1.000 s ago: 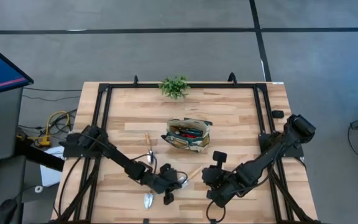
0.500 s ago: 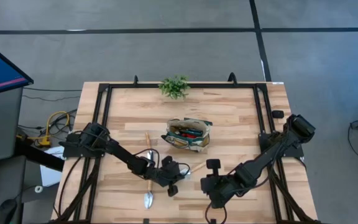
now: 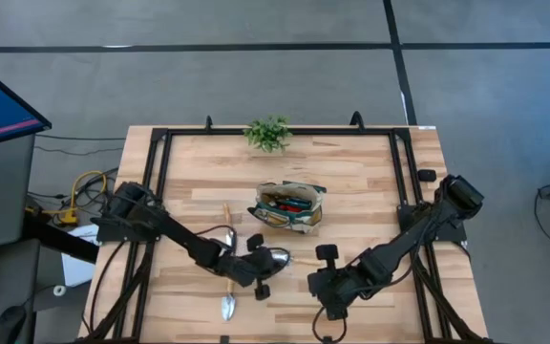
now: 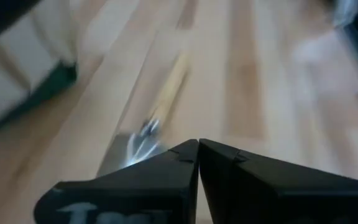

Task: Pick & Place Garden tools in Gardening bag
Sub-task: Put the right trowel into the gardening bag

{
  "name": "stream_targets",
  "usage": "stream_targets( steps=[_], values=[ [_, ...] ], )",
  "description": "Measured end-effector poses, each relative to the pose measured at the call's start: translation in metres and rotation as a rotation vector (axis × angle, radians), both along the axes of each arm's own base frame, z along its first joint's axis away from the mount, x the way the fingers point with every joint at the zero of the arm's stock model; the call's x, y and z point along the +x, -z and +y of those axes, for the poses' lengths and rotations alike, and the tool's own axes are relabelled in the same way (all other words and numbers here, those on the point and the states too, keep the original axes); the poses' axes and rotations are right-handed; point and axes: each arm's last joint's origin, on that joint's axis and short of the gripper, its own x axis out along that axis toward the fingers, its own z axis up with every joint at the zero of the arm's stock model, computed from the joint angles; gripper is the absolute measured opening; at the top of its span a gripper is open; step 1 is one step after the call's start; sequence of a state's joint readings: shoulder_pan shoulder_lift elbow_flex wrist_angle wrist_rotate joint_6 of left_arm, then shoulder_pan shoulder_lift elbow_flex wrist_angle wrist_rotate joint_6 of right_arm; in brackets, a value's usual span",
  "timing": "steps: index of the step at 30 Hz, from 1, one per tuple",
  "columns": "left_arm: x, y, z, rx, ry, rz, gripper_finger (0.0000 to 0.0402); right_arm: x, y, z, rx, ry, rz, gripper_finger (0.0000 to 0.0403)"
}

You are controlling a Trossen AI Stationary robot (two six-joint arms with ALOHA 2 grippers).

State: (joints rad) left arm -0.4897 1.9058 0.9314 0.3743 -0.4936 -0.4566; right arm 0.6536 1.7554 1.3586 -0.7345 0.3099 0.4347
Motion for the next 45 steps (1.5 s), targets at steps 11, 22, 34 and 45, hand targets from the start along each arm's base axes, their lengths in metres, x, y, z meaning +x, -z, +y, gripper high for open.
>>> stream_targets(
  steps=[11, 22, 34, 45],
  values=[
    [-0.036, -0.088, 0.006, 0.239, 0.206, -0.143, 0.0001, 0.000, 0.007, -0.007, -0.047, 0.028, 0.010, 0.0000],
    [-0.104, -0.086, 0.051, 0.120, 0.272, -0.179, 0.0001, -0.004, 0.045, -0.018, -0.068, -0.035, 0.009, 0.0000],
    [-0.135, -0.077, 0.068, 0.091, 0.292, -0.219, 0.0001, -0.004, 0.051, -0.099, 0.003, -0.003, -0.034, 0.0000],
    [-0.144, -0.084, 0.073, 0.163, 0.320, -0.268, 0.0004, -0.001, 0.039, -0.121, 0.045, 0.072, -0.179, 0.0000]
  ],
)
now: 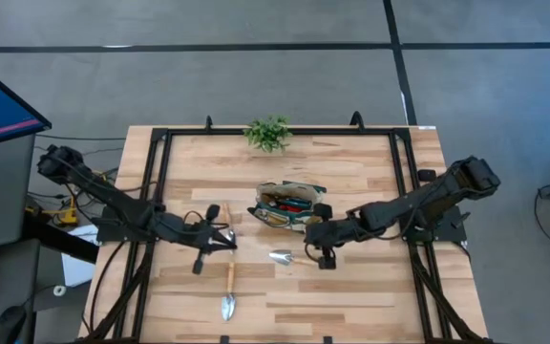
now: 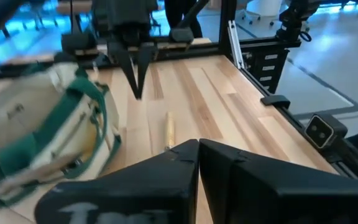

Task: Pick & Place Garden tools in Gardening bag
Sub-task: Put the right trowel into the gardening bag

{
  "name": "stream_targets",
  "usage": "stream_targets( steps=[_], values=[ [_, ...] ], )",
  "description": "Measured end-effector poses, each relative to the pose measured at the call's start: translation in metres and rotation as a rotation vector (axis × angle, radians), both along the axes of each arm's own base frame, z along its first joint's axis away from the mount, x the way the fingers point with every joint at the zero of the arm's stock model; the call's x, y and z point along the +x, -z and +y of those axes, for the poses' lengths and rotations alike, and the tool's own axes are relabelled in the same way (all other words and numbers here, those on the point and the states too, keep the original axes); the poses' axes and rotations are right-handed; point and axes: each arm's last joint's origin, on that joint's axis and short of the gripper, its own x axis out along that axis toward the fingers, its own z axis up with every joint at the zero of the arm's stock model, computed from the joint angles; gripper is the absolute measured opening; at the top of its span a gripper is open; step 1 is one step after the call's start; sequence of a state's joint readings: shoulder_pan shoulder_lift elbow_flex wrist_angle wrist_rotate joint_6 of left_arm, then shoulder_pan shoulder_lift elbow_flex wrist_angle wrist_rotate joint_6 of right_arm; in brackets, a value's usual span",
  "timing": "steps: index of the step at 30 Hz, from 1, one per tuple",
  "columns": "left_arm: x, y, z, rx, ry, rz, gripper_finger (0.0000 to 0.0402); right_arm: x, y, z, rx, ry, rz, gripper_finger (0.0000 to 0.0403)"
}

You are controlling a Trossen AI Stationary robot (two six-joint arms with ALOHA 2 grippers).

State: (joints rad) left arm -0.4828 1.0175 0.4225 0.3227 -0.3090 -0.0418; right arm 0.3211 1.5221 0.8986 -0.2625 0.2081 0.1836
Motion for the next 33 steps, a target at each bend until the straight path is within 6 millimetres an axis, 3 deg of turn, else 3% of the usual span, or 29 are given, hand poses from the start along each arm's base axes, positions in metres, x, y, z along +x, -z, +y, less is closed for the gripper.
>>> stream_targets(
  steps=[5, 9, 14, 27, 33],
  values=[
    [-0.003, -0.007, 0.004, 0.095, 0.014, -0.053, 0.0003, 0.002, 0.001, -0.005, 0.006, 0.022, -0.002, 0.0000],
    [-0.004, -0.011, 0.007, 0.104, 0.005, -0.071, 0.0005, 0.000, 0.003, -0.010, 0.080, 0.140, 0.039, 0.0000],
    [-0.007, 0.000, 0.008, 0.097, 0.002, -0.037, 0.0003, -0.010, 0.009, -0.006, 0.174, 0.182, 0.169, 0.0011],
    [-0.010, 0.010, 0.012, 0.125, -0.063, -0.015, 0.0002, -0.003, 0.036, 0.024, 0.219, 0.153, 0.205, 0.0156],
    [-0.010, 0.010, 0.012, 0.121, -0.063, -0.015, 0.0002, 0.016, 0.058, 0.031, 0.247, 0.142, 0.194, 0.0181]
  ],
)
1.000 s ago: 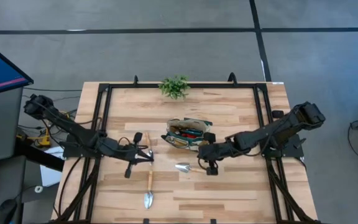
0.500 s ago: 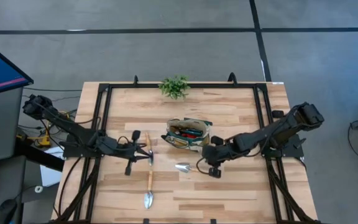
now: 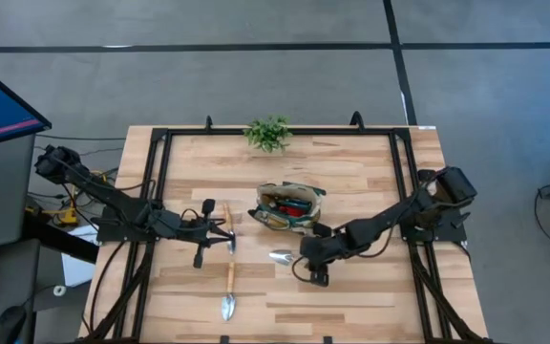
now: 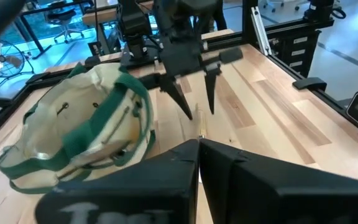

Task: Pick & Place Garden tools in Gardening bag
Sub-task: Put the right trowel into the gardening bag

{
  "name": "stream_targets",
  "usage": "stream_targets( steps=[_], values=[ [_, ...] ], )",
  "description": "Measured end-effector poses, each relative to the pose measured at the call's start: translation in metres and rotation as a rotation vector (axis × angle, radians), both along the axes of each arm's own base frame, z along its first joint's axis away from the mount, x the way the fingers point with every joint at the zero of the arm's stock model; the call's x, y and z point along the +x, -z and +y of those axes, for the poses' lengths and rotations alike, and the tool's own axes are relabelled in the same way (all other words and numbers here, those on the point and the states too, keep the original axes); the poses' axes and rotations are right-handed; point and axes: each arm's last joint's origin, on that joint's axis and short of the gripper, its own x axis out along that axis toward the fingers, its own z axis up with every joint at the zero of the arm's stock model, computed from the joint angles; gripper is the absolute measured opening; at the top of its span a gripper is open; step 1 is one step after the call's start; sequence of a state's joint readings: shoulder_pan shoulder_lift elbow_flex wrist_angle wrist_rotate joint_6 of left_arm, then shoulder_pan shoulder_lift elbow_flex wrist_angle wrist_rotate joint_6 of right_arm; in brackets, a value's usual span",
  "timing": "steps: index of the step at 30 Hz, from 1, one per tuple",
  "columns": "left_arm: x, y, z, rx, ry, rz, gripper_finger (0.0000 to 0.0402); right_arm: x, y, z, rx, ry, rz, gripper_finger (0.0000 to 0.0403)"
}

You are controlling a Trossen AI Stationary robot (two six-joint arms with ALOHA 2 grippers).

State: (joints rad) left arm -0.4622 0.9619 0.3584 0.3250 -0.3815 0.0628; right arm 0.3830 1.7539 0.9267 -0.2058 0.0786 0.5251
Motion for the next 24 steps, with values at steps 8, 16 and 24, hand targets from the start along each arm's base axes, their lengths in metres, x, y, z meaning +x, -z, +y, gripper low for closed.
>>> stream_targets(
  steps=[8, 16, 24],
  values=[
    [0.000, 0.000, 0.000, -0.069, -0.015, 0.006, 0.0002, 0.030, 0.006, 0.005, -0.023, 0.018, 0.058, 0.0155],
    [0.000, 0.001, 0.000, -0.105, -0.006, 0.015, 0.0002, 0.043, -0.005, 0.019, -0.060, -0.006, 0.153, 0.0120],
    [0.000, 0.001, -0.001, -0.124, -0.011, 0.017, 0.0002, 0.042, -0.009, 0.023, -0.032, 0.057, 0.174, 0.0109]
  ],
)
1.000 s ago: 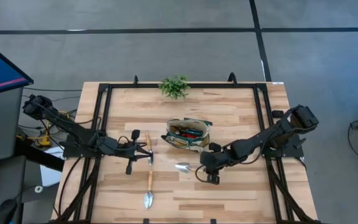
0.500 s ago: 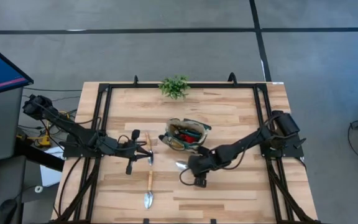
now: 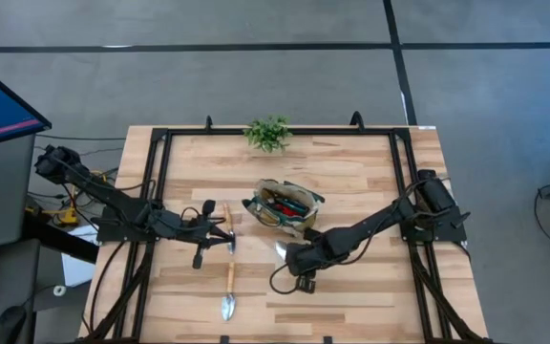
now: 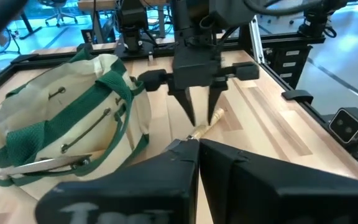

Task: Pick & Place Garden tools in Gardening bag
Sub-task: Put the right trowel into the gardening bag

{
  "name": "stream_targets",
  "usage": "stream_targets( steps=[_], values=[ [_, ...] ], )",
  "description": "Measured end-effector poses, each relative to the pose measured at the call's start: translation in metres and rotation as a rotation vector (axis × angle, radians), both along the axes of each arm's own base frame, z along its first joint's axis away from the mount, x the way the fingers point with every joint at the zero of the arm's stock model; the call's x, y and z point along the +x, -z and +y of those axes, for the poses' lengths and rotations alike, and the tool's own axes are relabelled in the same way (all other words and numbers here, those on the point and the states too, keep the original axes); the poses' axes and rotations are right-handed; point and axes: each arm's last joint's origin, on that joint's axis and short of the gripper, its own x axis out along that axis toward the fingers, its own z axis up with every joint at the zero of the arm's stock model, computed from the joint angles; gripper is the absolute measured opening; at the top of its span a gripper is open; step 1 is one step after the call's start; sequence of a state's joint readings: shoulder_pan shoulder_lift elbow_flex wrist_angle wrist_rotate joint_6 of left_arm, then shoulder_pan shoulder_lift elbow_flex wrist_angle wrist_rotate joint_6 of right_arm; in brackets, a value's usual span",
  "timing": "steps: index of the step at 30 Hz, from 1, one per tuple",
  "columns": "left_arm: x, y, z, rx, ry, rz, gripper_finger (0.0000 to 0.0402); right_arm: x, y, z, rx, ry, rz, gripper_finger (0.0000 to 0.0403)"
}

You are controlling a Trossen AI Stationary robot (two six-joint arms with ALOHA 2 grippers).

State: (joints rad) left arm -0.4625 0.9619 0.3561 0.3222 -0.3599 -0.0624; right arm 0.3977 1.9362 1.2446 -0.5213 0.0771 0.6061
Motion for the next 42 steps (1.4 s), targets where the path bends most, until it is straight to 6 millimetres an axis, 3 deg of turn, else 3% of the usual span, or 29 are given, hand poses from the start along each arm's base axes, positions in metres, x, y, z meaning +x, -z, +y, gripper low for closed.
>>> stream_targets(
  steps=[8, 21, 42],
  values=[
    [0.000, 0.000, -0.001, -0.042, 0.035, 0.010, 0.0002, -0.021, 0.002, 0.013, -0.029, 0.044, 0.133, 0.0108],
    [0.000, 0.000, -0.002, -0.044, 0.042, 0.010, 0.0002, -0.037, -0.002, 0.035, -0.007, 0.092, 0.154, 0.0108],
    [0.000, 0.000, -0.002, -0.044, 0.042, 0.010, 0.0002, -0.045, 0.010, 0.017, -0.079, 0.272, 0.225, 0.0108]
  ],
)
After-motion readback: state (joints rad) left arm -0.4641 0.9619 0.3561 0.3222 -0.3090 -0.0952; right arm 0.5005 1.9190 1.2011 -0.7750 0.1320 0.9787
